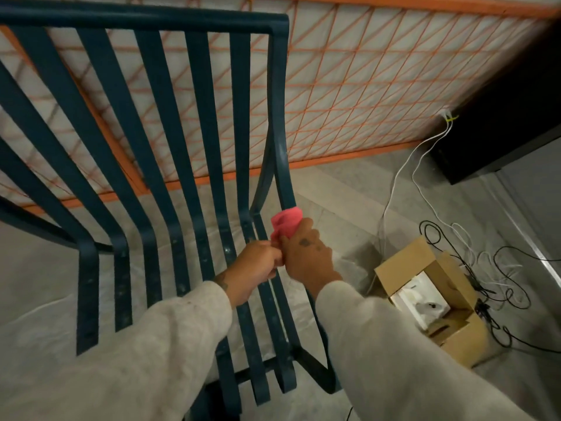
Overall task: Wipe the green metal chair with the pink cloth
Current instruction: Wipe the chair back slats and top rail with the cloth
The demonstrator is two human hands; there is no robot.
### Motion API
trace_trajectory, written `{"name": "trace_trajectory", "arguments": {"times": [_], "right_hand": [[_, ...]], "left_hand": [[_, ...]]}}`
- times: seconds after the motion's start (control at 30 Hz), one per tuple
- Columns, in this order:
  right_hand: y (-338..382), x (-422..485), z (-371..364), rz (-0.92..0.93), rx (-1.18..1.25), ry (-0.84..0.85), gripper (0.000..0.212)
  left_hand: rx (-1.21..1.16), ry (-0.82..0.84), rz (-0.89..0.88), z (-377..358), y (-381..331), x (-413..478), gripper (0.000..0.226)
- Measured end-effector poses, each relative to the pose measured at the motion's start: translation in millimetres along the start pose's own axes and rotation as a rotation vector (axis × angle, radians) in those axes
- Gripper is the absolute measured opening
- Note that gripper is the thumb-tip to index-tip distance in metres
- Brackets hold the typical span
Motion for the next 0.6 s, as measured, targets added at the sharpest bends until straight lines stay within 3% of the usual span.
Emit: {"name": "trace_trajectory", "arguments": {"times": [0.07,0.13,0.2,0.23,0.3,0.37,0.47,0.6], "right_hand": [[-0.9,-0.5,-7.5,0.012,-0.108,0.015,0.043],[1.2,12.6,-7.6,0.003,-0.043,0.173,0.04],[4.1,21.3,-2.5,0.051,0.109,0.369,0.026],[4.8,21.8,2.1,0.083,0.198,0.413,0.033],[-2.9,14.6,8.1,0.12,0.357,0.412,0.048],[-18.6,-0.7,3.4,0.122,0.554,0.42,0.038],[-49.2,-29.9,-11.3,0.061,0.712,0.573,0.032],[-59.4,-25.4,-21.4,-0.001,0.486,0.49,0.048]], "left_hand": [[-0.01,-0.002,0.028,-0.2,5.9,-1.1,0.026],[0.056,-0.079,-0.068,8.2,-1.4,2.9,0.029],[0.236,-0.195,-0.214,14.5,-21.1,5.6,0.033],[0.311,-0.238,-0.26,14.4,-32.2,4.6,0.035],[0.409,-0.306,-0.337,12.4,-52.4,4.1,0.035],[0.446,-0.327,-0.379,7.4,-64.8,8.4,0.038],[0.316,-0.26,-0.328,0.4,-59.9,22.0,0.033],[0.004,-0.193,-0.173,2.7,-47.1,33.2,0.017]]}}
Point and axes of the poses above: each hand's wrist, its own x-axis towards the middle knuckle, its own z-axis out of the back of the hand, y = z × x, the point moved 7 cm from there along x, towards the middle knuckle, and after that the axes turned 6 degrees about -x, right-handed, at the moved point
